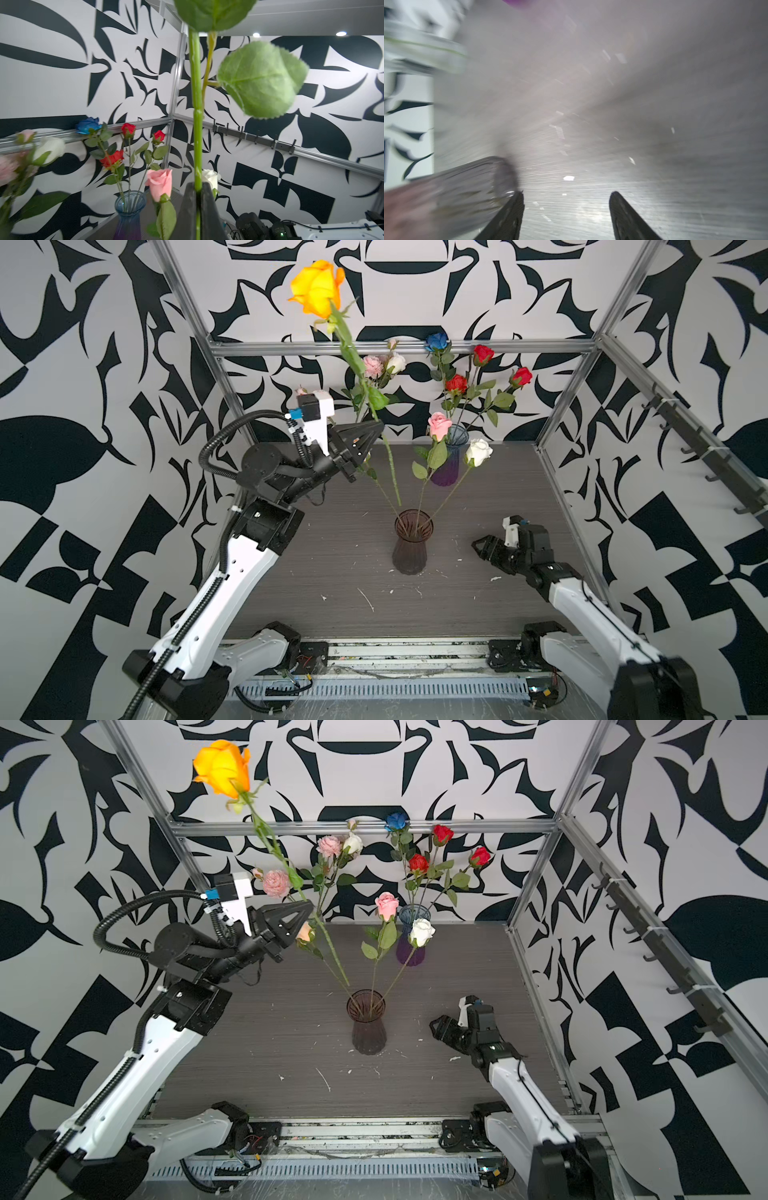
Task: Arrange the flowers into the vase
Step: 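Carry the orange rose over the mauve vase while the right gripper lifts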
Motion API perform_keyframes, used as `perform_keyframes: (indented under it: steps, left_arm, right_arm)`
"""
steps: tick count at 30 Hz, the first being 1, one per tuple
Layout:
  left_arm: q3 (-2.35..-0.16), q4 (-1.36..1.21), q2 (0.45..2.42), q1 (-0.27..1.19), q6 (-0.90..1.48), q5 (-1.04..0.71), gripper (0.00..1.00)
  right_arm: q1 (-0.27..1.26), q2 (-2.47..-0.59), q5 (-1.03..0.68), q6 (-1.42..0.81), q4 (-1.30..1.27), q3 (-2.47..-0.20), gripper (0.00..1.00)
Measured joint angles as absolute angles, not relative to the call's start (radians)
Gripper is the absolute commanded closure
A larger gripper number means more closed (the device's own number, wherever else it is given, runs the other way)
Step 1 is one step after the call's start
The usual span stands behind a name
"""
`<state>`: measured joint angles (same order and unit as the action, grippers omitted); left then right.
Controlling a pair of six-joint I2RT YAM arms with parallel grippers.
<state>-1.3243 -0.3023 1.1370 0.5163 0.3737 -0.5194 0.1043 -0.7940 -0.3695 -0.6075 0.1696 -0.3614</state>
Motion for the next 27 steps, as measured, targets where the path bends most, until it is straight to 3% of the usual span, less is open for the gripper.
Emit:
perform_keyframes:
  steps: [4,11,27]
  left_arm:
    - [-1.348,-0.310,1.176,0.559,0.328,-0.549,1.00]
    - [-1.357,-0.321,1.204,0.599,0.303,-0.556,1.00]
    - [-1.168,-0.286,1.209,0.683,0.301,-0.508,1.00]
  right_arm:
    - [0.104,-0.437,-0.440,-0.554,0.162,-0.225,0.10]
    - [0.105,-0.050,-0.459,-0.552,0.178,-0.112,0.11]
    - [0.105,-0.145,-0.490,-0.610,-0.030,-0.015,0.09]
